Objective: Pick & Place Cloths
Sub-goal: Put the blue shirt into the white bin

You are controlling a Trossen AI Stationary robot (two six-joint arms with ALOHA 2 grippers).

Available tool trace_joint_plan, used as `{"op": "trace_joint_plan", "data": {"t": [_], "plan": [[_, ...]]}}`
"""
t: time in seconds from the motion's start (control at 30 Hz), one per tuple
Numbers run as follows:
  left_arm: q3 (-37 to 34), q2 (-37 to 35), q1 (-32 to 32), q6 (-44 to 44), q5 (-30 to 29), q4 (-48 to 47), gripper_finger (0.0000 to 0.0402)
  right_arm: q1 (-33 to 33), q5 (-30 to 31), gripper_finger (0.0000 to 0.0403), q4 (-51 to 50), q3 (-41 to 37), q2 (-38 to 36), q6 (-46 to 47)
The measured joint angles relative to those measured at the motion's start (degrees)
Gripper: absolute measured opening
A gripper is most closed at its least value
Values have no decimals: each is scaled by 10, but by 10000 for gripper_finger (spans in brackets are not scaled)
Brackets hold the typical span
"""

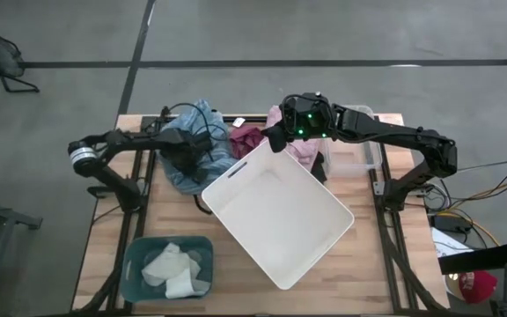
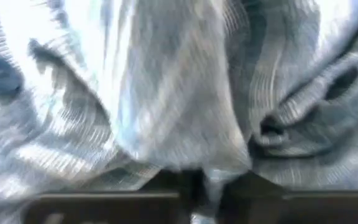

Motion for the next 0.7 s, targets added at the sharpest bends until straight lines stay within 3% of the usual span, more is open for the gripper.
{"op": "trace_joint_plan", "data": {"t": [0.3, 0.53, 0.7], "plan": [[42, -160, 0, -18, -10, -108, 8, 0, 0, 8, 0, 0, 0, -1], [145, -285, 0, -76, -33, -153, 6, 0, 6, 8, 0, 0, 0, -4], [247, -324, 0, -103, -43, -132, 6, 0, 7, 8, 11, 0, 0, -19]]}}
